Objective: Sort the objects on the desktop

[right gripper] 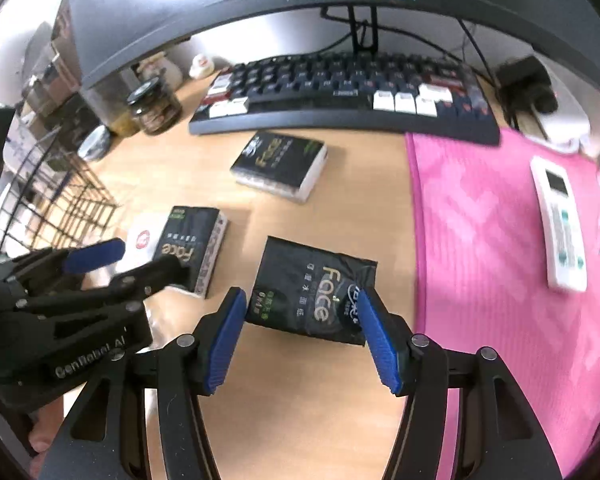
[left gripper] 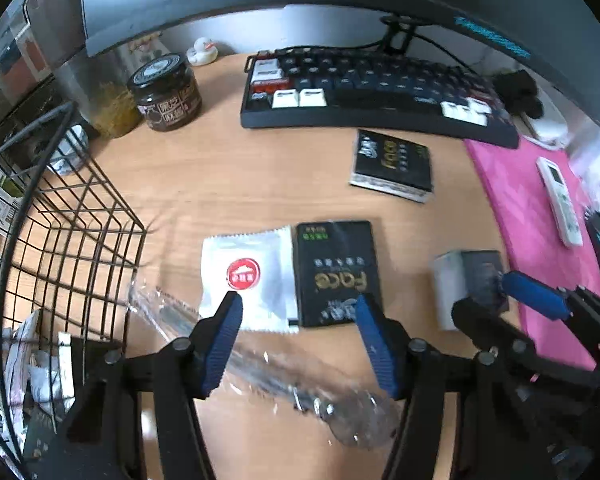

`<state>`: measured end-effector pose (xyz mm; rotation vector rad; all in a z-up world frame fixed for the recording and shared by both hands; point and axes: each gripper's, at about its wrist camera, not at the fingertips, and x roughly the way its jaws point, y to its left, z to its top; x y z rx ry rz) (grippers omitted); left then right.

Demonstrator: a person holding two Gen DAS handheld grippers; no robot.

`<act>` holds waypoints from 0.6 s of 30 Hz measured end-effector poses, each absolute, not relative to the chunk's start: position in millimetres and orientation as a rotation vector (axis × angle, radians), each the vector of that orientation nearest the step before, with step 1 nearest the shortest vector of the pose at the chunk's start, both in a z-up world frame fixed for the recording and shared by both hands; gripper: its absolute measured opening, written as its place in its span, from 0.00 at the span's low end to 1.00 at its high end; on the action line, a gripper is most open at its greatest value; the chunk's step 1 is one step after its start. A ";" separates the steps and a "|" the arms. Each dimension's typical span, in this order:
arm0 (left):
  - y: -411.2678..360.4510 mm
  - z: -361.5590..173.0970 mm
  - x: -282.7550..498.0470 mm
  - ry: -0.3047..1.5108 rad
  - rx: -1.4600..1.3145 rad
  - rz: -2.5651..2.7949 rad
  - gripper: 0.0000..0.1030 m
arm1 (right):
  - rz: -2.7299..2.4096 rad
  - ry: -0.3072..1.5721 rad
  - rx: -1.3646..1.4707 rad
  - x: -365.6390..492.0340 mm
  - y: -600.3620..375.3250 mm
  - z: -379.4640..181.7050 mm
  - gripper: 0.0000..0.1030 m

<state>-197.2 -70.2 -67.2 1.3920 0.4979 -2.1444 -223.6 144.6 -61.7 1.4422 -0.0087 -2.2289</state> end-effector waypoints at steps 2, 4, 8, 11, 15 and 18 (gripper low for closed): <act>-67.5 -58.2 -193.8 0.477 1.363 -2.156 0.63 | -2.258 -0.072 1.405 -227.4 151.1 -50.9 0.57; -65.8 -51.0 -192.6 0.473 1.342 -2.169 0.63 | -2.325 -0.070 1.357 -237.9 150.9 -37.8 0.57; -66.8 -42.5 -183.6 0.470 1.323 -2.161 0.63 | -2.363 -0.011 1.332 -271.2 127.5 -39.4 0.57; -70.6 -43.3 -181.6 0.469 1.329 -2.151 0.63 | -2.348 0.035 1.342 -295.5 102.7 -50.2 0.35; -77.6 -45.1 -172.7 0.472 1.331 -2.130 0.63 | -2.358 0.133 1.330 -311.0 72.6 -64.4 0.25; -83.3 -45.6 -167.1 0.484 1.319 -2.117 0.63 | -2.369 0.174 1.335 -313.1 66.6 -73.6 0.24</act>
